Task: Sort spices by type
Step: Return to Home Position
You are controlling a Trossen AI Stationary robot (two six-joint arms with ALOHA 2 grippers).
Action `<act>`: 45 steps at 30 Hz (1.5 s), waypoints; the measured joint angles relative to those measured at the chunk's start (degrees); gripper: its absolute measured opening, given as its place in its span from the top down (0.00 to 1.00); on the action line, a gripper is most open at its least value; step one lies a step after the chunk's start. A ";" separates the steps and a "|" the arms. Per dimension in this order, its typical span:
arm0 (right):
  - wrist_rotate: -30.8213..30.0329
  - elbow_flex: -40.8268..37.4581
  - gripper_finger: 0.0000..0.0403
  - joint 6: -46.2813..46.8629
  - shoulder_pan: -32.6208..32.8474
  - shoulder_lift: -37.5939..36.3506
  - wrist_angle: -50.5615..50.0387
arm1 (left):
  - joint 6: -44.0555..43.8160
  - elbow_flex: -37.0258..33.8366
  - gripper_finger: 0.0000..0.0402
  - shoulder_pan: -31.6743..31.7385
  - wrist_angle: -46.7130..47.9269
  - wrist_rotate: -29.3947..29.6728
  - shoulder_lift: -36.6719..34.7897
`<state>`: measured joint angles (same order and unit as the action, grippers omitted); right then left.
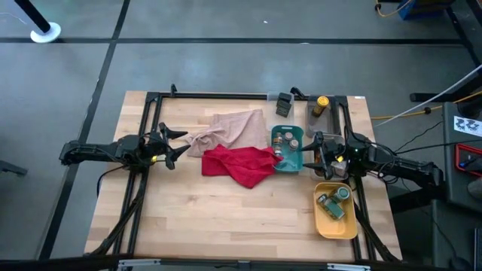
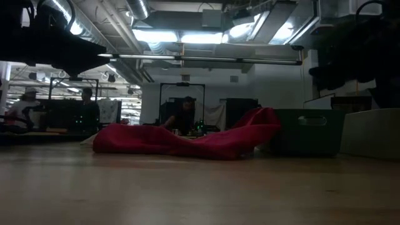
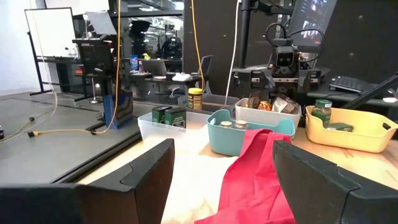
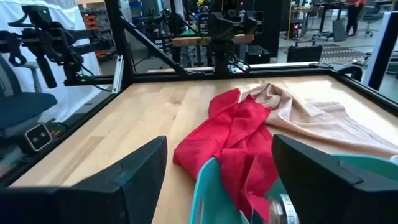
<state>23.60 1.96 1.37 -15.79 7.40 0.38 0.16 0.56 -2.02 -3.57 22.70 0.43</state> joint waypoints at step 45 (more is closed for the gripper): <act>-1.62 -0.15 0.28 0.04 0.02 -7.28 0.37 | -0.15 0.00 0.36 0.00 0.04 0.02 0.00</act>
<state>21.98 1.80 1.41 -15.77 0.12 0.75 0.01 0.56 -2.02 -3.53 22.72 0.43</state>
